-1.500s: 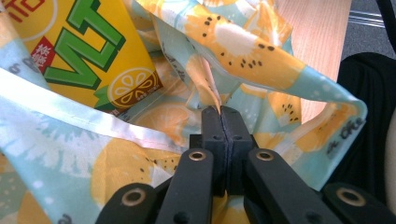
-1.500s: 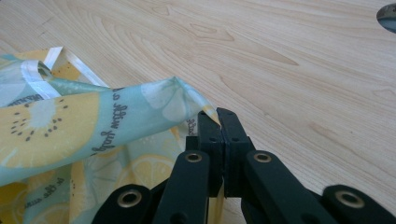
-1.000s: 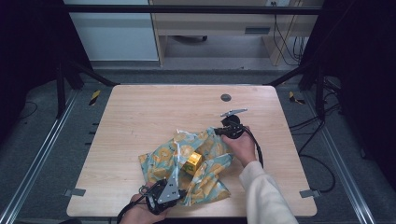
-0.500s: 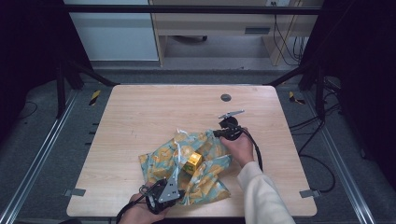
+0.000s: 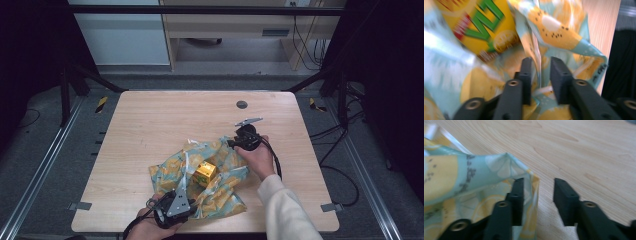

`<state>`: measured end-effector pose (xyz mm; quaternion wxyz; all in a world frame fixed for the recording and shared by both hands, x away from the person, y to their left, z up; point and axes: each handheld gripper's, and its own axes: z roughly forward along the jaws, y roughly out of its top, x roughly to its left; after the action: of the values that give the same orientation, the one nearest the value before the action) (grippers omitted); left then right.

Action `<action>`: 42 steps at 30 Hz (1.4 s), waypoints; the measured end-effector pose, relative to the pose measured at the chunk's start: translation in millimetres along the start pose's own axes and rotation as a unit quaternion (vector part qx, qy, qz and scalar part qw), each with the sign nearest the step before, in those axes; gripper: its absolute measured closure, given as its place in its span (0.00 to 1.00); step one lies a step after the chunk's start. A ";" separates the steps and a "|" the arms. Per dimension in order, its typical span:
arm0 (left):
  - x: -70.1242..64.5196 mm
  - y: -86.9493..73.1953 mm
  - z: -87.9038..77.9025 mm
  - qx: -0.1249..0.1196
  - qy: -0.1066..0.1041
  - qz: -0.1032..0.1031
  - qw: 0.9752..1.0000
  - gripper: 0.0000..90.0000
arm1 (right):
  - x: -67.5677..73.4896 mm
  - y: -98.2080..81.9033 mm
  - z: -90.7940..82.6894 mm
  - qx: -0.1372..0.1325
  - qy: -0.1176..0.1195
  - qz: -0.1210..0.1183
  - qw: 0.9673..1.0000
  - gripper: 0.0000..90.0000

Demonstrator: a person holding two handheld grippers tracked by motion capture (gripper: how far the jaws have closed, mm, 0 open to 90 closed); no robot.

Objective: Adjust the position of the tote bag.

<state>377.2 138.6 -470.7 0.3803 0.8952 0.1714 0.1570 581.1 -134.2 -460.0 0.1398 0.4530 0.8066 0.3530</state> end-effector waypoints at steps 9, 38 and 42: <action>8.8 10.5 -20.8 -0.062 0.041 -0.042 0.996 0.63 | 14.3 4.0 -54.5 -0.065 0.002 -0.035 0.997 0.37; 71.7 12.3 -9.6 0.004 0.148 -0.077 0.986 0.90 | 77.6 -79.4 -63.5 -0.009 0.094 -0.112 0.989 0.51; 80.5 -0.2 -3.8 0.027 0.149 -0.087 0.985 0.94 | 77.8 -90.5 -59.4 0.001 0.093 -0.112 0.989 0.52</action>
<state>447.4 175.4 -456.1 0.3388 0.8533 0.3076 0.2499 448.7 -126.8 -473.3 0.1023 0.3257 0.8621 0.3745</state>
